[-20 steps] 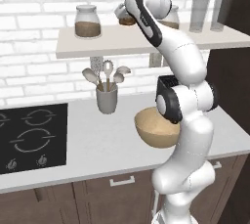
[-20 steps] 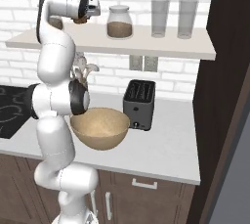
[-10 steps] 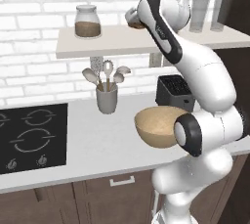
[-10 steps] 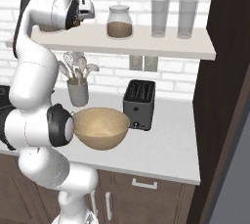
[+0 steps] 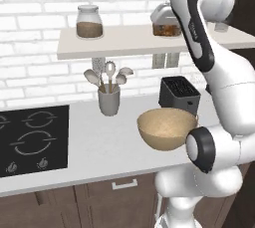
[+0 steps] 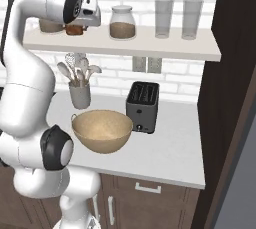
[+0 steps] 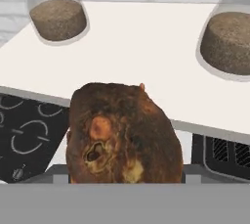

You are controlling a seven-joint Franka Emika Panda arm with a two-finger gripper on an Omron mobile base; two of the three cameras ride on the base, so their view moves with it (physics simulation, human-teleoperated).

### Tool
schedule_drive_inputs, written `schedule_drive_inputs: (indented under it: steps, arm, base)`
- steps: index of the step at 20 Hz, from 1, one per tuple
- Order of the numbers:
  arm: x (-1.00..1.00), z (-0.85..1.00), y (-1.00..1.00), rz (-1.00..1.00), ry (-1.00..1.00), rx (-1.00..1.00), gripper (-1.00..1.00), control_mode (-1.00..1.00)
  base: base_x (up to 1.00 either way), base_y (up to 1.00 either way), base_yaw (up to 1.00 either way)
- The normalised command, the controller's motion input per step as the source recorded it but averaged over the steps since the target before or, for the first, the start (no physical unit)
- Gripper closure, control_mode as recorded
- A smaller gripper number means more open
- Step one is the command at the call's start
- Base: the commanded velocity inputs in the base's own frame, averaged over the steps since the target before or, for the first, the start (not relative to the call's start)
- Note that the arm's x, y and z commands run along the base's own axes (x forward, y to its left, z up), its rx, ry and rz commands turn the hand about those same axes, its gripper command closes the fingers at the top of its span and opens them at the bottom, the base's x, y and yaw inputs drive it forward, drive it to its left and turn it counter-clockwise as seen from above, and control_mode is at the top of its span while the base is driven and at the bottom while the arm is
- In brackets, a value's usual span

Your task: Open the cabinet, pick up the bread from the cabinet and place it in the basket. Then move the basket to the dining counter.

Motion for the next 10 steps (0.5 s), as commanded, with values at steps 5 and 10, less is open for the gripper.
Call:
schedule_drive_inputs:
  steps: [5,10]
  arm:
    - [-1.0,-0.36,-0.65,-0.03,0.0,0.0,1.0,-1.0]
    - [-1.0,-0.9,-0.27,-0.02,0.0,0.0,1.0,-1.0]
  base:
    - [0.0,0.0,0.0]
    - [0.0,0.0,0.0]
